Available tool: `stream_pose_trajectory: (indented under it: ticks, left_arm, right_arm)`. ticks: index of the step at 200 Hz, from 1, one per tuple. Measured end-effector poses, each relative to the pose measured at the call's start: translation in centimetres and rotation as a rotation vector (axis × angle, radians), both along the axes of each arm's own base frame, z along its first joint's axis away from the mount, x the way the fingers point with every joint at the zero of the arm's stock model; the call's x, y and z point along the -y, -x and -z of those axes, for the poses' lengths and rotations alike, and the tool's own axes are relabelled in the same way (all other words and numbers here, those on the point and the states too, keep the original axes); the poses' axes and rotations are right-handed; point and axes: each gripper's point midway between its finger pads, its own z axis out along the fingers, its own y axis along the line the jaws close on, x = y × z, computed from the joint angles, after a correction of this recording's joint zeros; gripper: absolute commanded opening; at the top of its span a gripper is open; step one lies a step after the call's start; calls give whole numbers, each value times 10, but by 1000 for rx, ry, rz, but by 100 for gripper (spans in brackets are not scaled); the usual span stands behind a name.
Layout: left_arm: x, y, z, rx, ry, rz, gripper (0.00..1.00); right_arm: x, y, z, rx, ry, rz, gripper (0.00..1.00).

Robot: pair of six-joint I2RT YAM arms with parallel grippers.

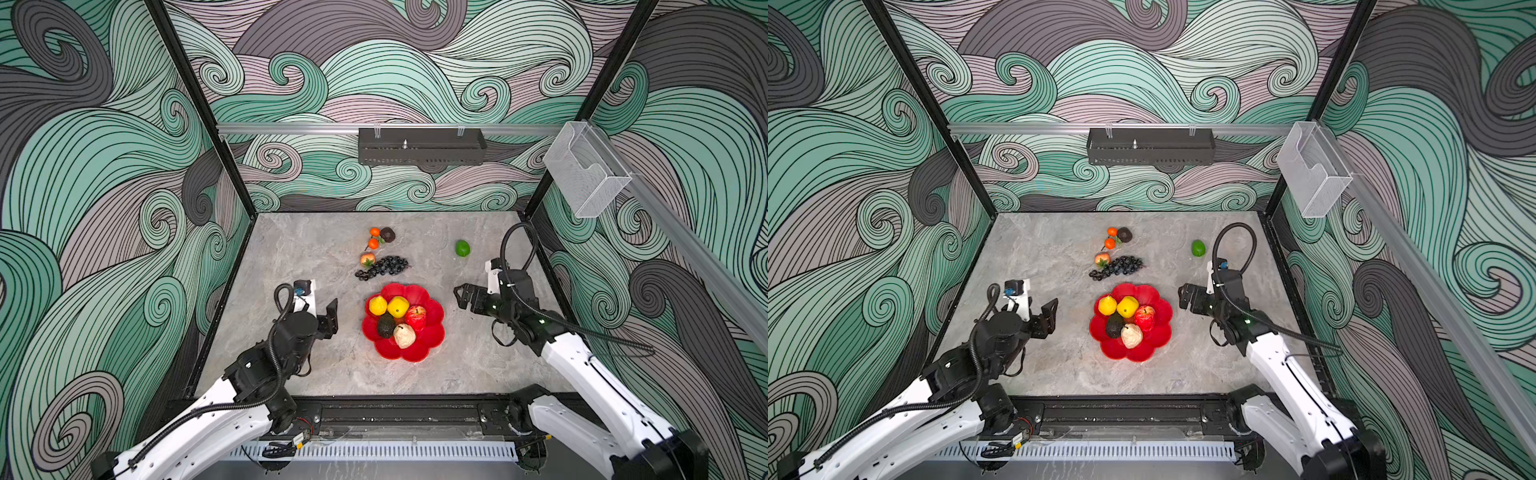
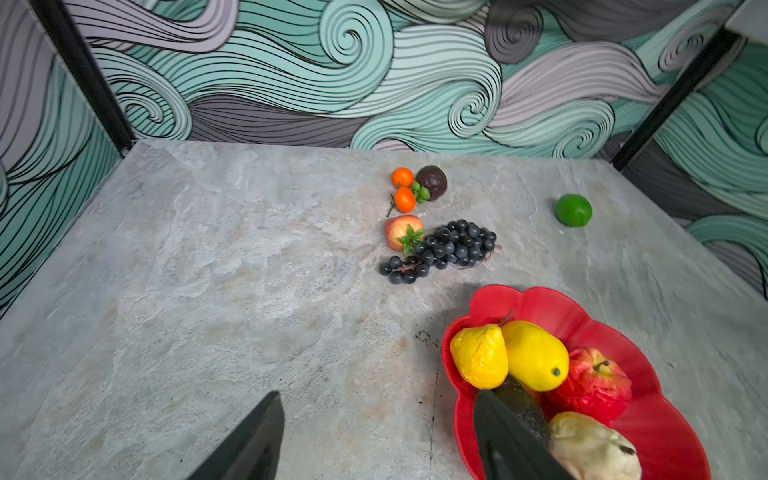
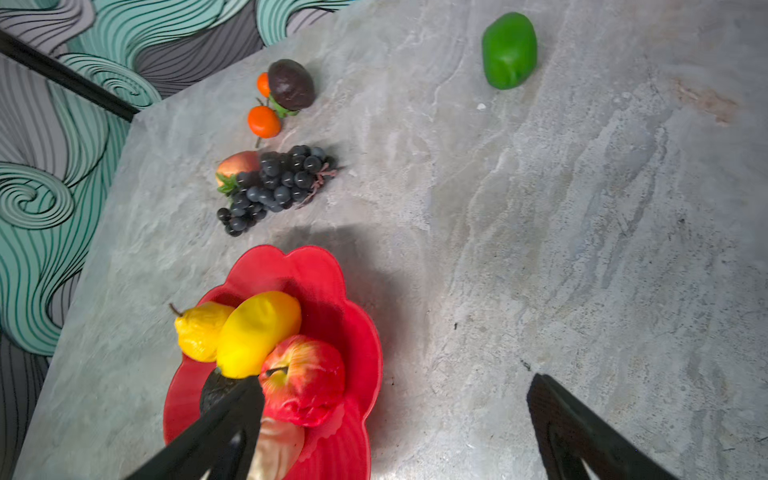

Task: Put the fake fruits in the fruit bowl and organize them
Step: 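Open and draw back the left gripper while the right gripper reaches toward the green fruit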

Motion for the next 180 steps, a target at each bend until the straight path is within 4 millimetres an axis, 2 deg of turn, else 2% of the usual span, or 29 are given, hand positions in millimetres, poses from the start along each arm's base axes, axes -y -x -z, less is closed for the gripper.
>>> stream_pose_trajectory:
  ticks: [36,84,137,180]
  left_arm:
    - [-22,10,15,55,33,-53,83]
    - [-22,11,47,29,-37,-33,85]
    - [-20,12,52,42,-42,-15,89]
    - [-17,10,48,56,-32,-5,91]
  right_arm:
    - [14,-28,7,-61,11,75,100]
    - [27,-83,20,-114,49,157,100]
    - [65,-148,54,-205,47,262,99]
    - [65,-196,70,-231,70,250,95]
